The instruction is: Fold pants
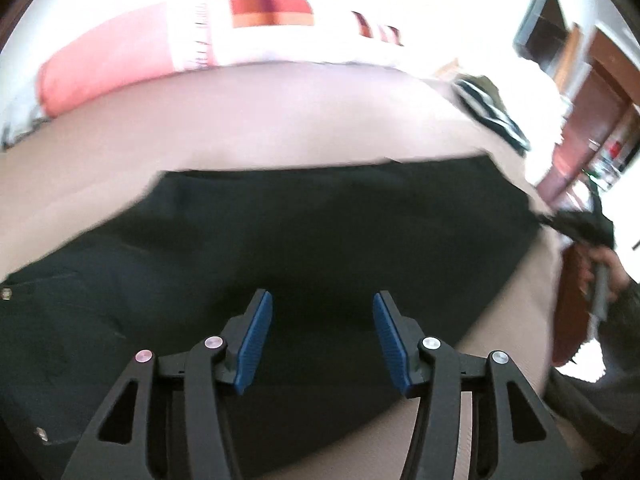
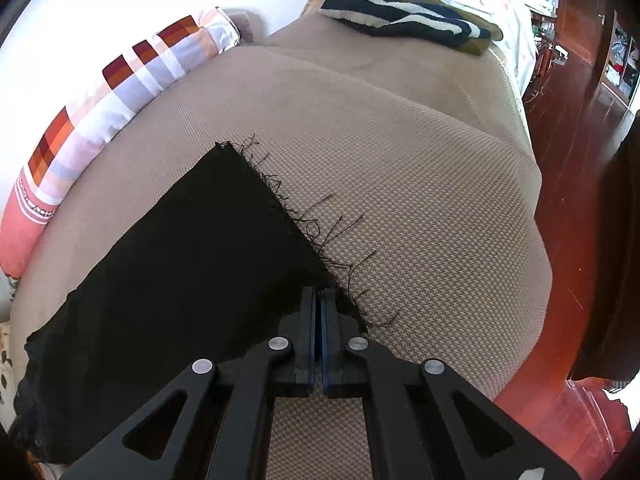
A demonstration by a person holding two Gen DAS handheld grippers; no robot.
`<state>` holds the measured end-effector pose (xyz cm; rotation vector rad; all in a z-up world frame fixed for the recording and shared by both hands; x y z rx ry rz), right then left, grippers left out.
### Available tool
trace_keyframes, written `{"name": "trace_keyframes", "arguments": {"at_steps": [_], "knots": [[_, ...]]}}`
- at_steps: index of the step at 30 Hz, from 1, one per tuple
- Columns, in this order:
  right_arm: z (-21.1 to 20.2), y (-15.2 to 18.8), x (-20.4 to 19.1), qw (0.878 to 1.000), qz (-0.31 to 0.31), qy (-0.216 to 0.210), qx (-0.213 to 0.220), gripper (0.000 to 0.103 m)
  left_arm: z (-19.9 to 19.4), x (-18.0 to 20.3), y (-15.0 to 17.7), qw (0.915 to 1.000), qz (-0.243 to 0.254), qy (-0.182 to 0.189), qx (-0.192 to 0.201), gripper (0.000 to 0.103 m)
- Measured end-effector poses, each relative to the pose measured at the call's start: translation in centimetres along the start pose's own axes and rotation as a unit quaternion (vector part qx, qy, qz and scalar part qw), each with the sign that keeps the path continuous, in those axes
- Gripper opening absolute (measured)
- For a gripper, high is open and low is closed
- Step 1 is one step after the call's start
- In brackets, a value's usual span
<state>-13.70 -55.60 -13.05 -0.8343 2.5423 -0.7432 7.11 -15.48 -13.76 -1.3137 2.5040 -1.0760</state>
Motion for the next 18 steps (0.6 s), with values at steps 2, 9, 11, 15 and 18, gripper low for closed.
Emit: {"name": "trace_keyframes", "arguments": {"at_steps": [2, 9, 11, 15, 18], "knots": [[-0.1, 0.0, 0.1, 1.000, 0.000, 0.003, -0.009, 0.002, 0.8, -2.4, -0.2, 0.9988, -0.020, -0.044, 0.001, 0.054], [-1.2, -4.2, -0.5, 1.000, -0.013, -0.022, -0.003, 0.014, 1.9, -7.2, -0.7, 0.9930, -0.070, -0.095, 0.009, 0.054], [-0.3, -6.0, -2.3, 0.996, -0.022, -0.080, -0.011, 0.014, 2.2, -7.6, -1.0, 0.9921, -0.071, -0.103, 0.010, 0.054], [3.5, -8.5, -5.8, 0.986, -0.050, -0.153, -0.046, 0.014, 2.5, -8.3, -0.8, 0.9896, -0.094, -0.108, 0.013, 0.054], [6.0, -9.9, -7.4, 0.984, -0.069, -0.154, -0.057, 0.014, 2.6, -8.9, -0.9, 0.9876, -0.115, -0.106, 0.014, 0.054]]}}
Point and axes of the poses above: each gripper's, at about its wrist camera, not at the fingertips, and z roughly the way its jaws point, x to its right, y to its underside, the point moved 8 cm from there along z, roughly the way its jaws point, and after that the axes turned 7 degrees about x, right-handed, at the moved point
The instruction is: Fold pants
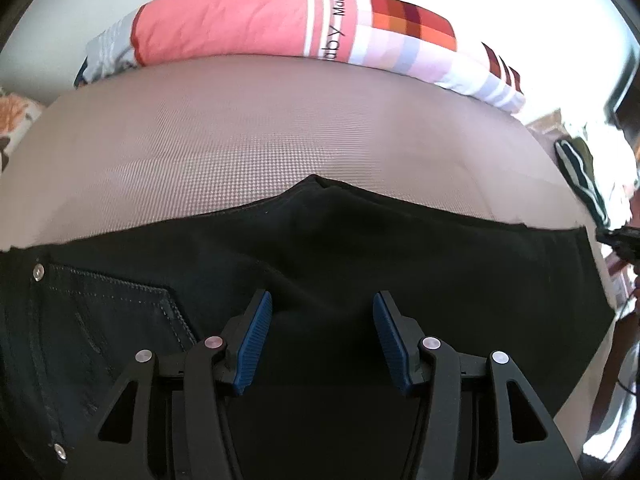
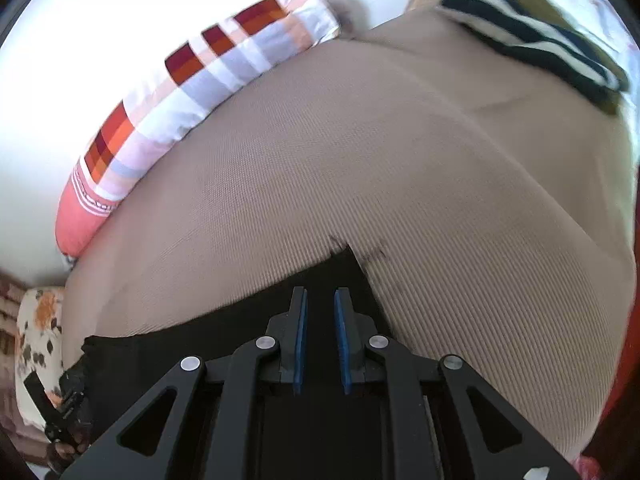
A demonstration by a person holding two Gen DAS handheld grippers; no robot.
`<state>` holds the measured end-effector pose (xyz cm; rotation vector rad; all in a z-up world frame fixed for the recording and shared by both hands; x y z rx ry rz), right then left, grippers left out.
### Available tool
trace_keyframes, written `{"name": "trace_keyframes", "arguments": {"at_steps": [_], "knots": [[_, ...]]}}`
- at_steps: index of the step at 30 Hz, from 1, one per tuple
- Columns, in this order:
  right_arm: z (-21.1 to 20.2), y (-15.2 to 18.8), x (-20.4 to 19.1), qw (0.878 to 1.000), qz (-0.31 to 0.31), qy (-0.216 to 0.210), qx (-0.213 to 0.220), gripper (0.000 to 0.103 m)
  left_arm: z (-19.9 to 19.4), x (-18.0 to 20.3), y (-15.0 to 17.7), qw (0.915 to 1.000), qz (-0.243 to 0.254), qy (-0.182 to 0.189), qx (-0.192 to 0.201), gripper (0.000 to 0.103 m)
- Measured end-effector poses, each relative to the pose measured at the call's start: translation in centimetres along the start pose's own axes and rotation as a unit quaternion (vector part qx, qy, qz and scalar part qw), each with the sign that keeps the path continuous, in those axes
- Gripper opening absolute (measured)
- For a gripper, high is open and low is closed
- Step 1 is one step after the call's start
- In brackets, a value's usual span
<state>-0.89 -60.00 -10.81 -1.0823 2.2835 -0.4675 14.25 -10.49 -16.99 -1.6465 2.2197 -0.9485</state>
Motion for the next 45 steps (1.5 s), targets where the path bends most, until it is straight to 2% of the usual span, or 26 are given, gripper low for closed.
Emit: {"name": "trace_keyframes", "arguments": {"at_steps": [4, 10, 11, 16, 18, 24, 26, 29, 33, 37, 41, 45], "knots": [[2.4, -0.9, 0.1, 1.000, -0.015, 0.001, -0.022, 0.014, 0.0, 0.0, 0.1, 1.0000, 0.001, -0.002, -0.002, 0.054], [3.6, -0.7, -0.2, 0.999, -0.032, -0.012, -0.036, 0.014, -0.1, 0.3, -0.2, 1.0000, 0.003, 0.000, 0.002, 0.054], [3.8, -0.5, -0.2, 0.998, -0.041, -0.006, -0.042, 0.010, -0.2, 0.5, -0.2, 1.0000, 0.007, 0.003, 0.004, 0.054], [3.9, -1.1, 0.3, 0.998, -0.044, 0.012, -0.031, 0.011, -0.3, 1.2, -0.3, 0.9998, 0.016, 0.004, 0.007, 0.054], [3.8, -1.2, 1.0, 0.999, -0.032, 0.017, -0.029, 0.014, -0.3, 1.2, -0.3, 0.9999, 0.015, 0.004, 0.007, 0.054], [3.5, -0.6, 1.1, 0.999, -0.023, -0.016, -0.040, 0.014, 0.0, 1.2, -0.4, 0.9999, 0.015, 0.002, 0.002, 0.054], [3.5, -0.3, 0.6, 0.999, -0.036, -0.012, -0.039, 0.014, 0.2, 1.3, -0.4, 0.9999, 0.014, 0.000, 0.000, 0.054], [2.9, 0.1, -0.8, 0.998, -0.058, -0.029, -0.028, 0.014, 0.2, 1.3, -0.3, 0.9999, 0.016, 0.000, -0.001, 0.054], [2.8, 1.1, -2.5, 0.988, -0.155, -0.005, -0.021, 0.014, 0.4, 1.1, -0.1, 0.9999, 0.015, -0.002, -0.006, 0.054], [3.0, 1.5, -2.6, 0.983, -0.183, 0.001, -0.020, 0.014, 0.5, 1.0, 0.0, 0.9999, 0.013, -0.005, -0.007, 0.054], [3.0, 1.2, -2.1, 0.987, -0.162, -0.014, -0.017, 0.014, 0.7, 1.0, 0.1, 0.9998, 0.018, -0.007, -0.007, 0.054], [3.2, 0.0, -1.3, 0.994, -0.086, -0.061, -0.015, 0.013, 0.8, 1.0, 0.1, 0.9997, 0.019, -0.008, -0.008, 0.054]]}}
Point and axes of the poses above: each gripper's, at about its wrist camera, not at the fingertips, and z roughly the way its jaws point, x to its right, y to its underside, the point moved 8 cm from there along z, roughly the way its jaws point, and after that the axes turned 7 degrees about x, right-handed, at the moved point
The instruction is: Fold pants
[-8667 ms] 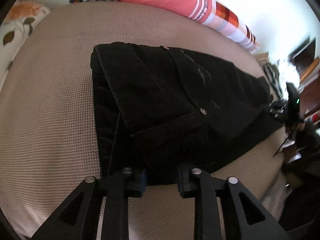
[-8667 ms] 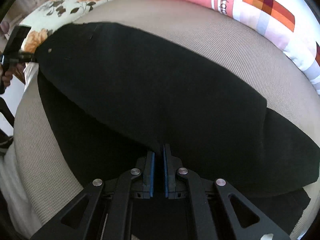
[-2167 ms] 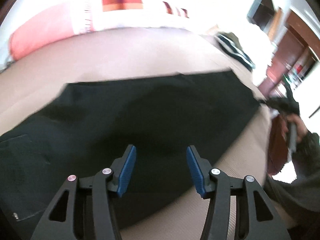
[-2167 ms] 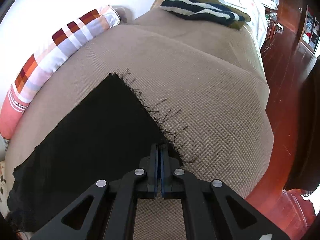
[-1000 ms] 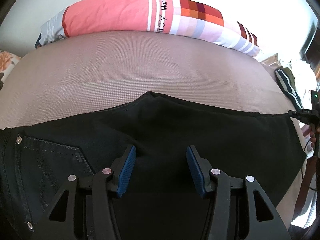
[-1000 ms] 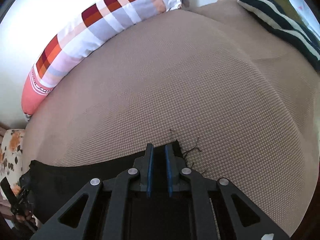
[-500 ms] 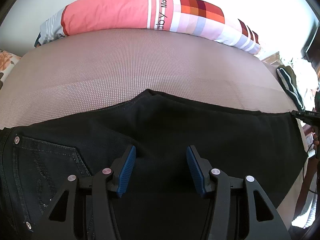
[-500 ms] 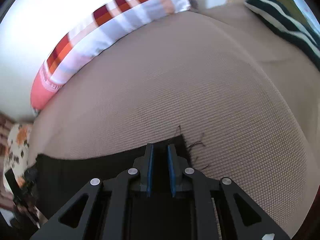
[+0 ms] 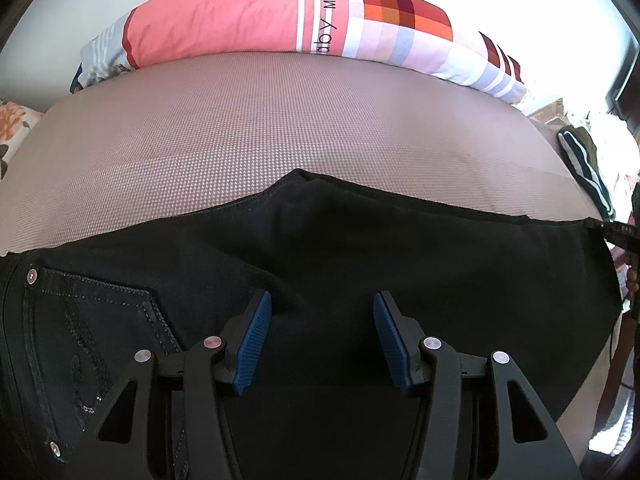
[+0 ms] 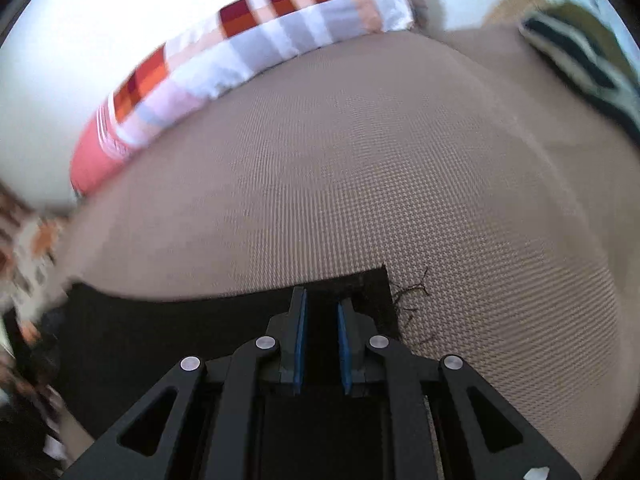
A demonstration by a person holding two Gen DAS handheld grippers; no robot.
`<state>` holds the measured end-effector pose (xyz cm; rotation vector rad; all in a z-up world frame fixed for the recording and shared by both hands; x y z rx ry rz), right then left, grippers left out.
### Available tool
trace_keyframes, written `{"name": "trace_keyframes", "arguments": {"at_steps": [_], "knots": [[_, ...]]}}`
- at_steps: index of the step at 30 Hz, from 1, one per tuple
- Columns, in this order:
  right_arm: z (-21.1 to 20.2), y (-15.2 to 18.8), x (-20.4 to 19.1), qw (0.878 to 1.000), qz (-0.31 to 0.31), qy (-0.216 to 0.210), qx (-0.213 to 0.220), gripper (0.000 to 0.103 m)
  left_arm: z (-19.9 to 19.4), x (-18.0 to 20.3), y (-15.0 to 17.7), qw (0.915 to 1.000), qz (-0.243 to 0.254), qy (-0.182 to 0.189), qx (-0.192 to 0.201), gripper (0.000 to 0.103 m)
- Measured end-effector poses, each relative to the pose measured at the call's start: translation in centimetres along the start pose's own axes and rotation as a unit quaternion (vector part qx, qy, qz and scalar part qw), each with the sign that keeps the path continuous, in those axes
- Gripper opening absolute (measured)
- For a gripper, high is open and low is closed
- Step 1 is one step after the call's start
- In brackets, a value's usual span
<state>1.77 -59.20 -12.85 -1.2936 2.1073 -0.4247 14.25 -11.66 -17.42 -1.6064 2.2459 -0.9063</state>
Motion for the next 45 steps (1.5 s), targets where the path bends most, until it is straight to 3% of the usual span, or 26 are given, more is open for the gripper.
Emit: {"name": "trace_keyframes", "arguments": {"at_steps": [1, 2, 7, 11, 14, 17, 18, 21, 25, 27, 29, 33, 38, 41, 45], "knots": [[-0.1, -0.3, 0.5, 0.999, 0.030, -0.016, 0.009, 0.004, 0.0, 0.0, -0.1, 1.0000, 0.001, 0.000, 0.001, 0.054], [-0.2, -0.3, 0.6, 0.999, 0.039, -0.017, 0.014, 0.001, -0.1, 0.0, -0.1, 1.0000, 0.002, 0.000, 0.004, 0.054], [-1.6, -1.0, 0.1, 0.997, 0.038, 0.038, 0.062, 0.000, 0.3, -0.5, -1.0, 0.9997, 0.007, -0.006, 0.024, 0.054], [-0.4, -1.3, 0.4, 0.994, 0.035, 0.077, 0.062, 0.000, 1.2, -1.4, -2.0, 0.9994, -0.006, -0.017, 0.029, 0.054], [0.6, -1.4, 0.9, 0.993, 0.047, 0.086, 0.064, 0.000, 1.6, -2.2, -2.6, 0.9991, -0.034, -0.002, 0.027, 0.054], [0.6, -1.4, 0.9, 0.993, 0.038, 0.099, 0.049, 0.000, 1.6, -2.0, -2.5, 0.9995, -0.014, -0.004, 0.029, 0.054], [0.5, -1.4, 0.8, 0.993, 0.037, 0.104, 0.041, 0.001, 1.6, -1.8, -2.5, 0.9995, -0.001, -0.007, 0.030, 0.054], [-1.0, -1.1, 1.2, 0.989, 0.046, 0.141, 0.027, 0.026, 1.0, -1.8, -2.5, 0.9994, 0.005, -0.011, 0.032, 0.054], [-4.4, -0.7, 0.2, 0.983, 0.028, 0.180, 0.036, 0.027, -1.7, -2.3, -2.7, 0.9986, 0.007, -0.002, 0.053, 0.054], [-4.9, -0.8, -3.4, 0.988, -0.012, 0.149, 0.039, 0.028, -2.7, -3.0, -2.5, 0.9985, 0.010, -0.009, 0.054, 0.054], [-3.6, -0.6, -8.8, 0.995, -0.051, 0.081, 0.023, 0.027, -3.5, -4.1, -2.2, 0.9984, 0.007, -0.022, 0.051, 0.054], [1.6, 1.1, -20.1, 0.991, -0.130, -0.032, -0.029, 0.027, -4.8, -6.5, -1.7, 0.9979, -0.001, -0.042, 0.049, 0.054], [8.5, 4.2, -34.1, 0.956, -0.204, -0.176, -0.116, 0.027, -5.1, -10.3, -1.1, 0.9963, -0.025, -0.070, 0.044, 0.054], [11.7, 6.0, -40.1, 0.931, -0.250, -0.216, -0.156, 0.027, -4.8, -12.3, -0.8, 0.9953, -0.045, -0.075, 0.041, 0.054], [14.1, 8.1, -44.5, 0.908, -0.287, -0.236, -0.191, 0.027, -4.7, -13.1, -0.8, 0.9958, -0.053, -0.060, 0.045, 0.054]]}}
Point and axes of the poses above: each gripper's, at about its wrist camera, not at the fingertips, and z roughly the way its jaws point, x to its right, y to its underside, the point moved 8 cm from there along z, roughly the way its jaws point, and after that the axes turned 7 degrees about x, right-handed, at the moved point
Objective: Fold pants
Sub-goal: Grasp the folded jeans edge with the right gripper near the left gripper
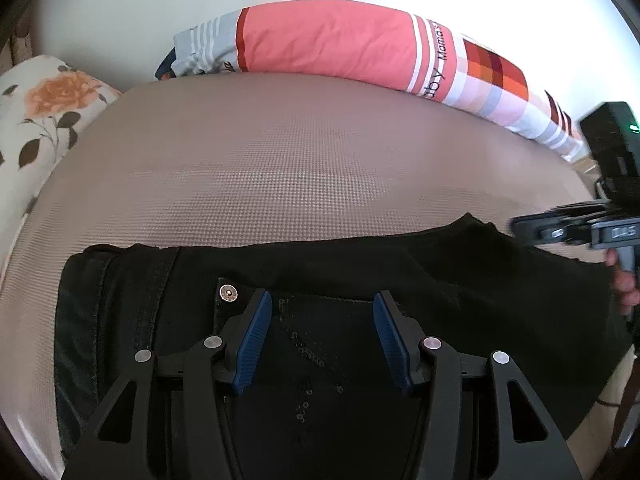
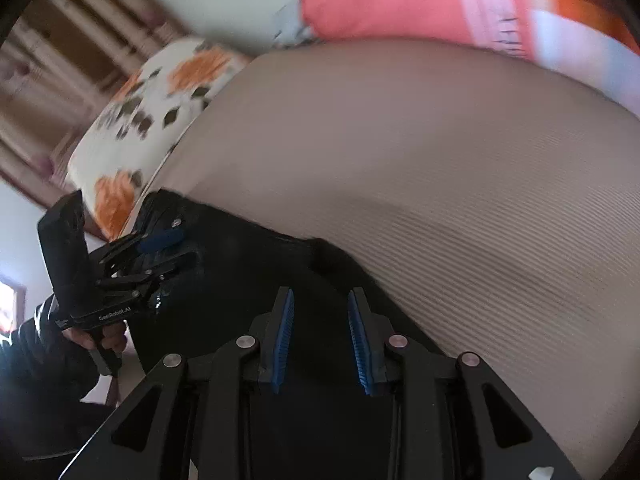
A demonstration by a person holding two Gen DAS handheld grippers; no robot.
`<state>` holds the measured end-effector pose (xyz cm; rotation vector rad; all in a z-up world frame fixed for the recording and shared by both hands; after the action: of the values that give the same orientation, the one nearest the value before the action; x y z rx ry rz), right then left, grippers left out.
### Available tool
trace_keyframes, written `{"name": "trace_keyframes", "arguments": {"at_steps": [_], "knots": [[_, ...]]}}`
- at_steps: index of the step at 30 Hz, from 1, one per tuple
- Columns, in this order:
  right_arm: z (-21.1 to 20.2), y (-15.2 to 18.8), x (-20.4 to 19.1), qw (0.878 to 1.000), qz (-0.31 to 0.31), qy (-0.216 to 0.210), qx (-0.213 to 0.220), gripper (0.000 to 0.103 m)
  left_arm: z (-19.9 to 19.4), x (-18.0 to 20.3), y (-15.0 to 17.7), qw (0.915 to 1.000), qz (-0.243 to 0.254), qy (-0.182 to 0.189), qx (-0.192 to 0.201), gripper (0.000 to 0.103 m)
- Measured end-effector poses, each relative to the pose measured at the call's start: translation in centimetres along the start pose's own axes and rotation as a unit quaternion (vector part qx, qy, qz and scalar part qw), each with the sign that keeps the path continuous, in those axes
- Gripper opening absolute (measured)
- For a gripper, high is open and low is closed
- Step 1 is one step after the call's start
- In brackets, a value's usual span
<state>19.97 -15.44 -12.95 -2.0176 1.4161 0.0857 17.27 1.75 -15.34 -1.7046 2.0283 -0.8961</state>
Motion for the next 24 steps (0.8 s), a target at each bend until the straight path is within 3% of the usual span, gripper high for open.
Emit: {"name": "trace_keyframes", "arguments": {"at_steps": [3, 7, 13, 24], "knots": [[2.3, -0.3, -0.7, 0.999, -0.027, 0.004, -0.027, 0.028, 0.0, 0.0, 0.0, 1.0000, 0.008, 0.002, 0.003, 0.054], [3.3, -0.7, -0.8, 0.999, -0.029, 0.001, -0.031, 0.028, 0.2, 0.1, 0.1, 0.9999, 0.009, 0.005, 0.002, 0.054], [3.5, -0.7, -0.7, 0.999, -0.022, -0.010, -0.037, 0.013, 0.2, -0.3, -0.2, 0.9997, -0.018, 0.016, -0.002, 0.054], [3.6, 0.1, -0.5, 0.998, -0.039, -0.019, -0.047, 0.019, 0.2, -0.4, -0.2, 0.9995, -0.023, 0.022, -0.006, 0.054]]}}
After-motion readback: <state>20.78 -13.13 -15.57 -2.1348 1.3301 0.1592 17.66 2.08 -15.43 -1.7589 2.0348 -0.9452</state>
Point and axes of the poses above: each gripper's, at about its wrist camera, not at the fingertips, and z roughly the way its jaws point, x to its right, y to its underside, the point moved 8 cm from there along z, roughly the way its jaws point, and after that the axes turned 7 degrees about x, right-handed, at the moved point
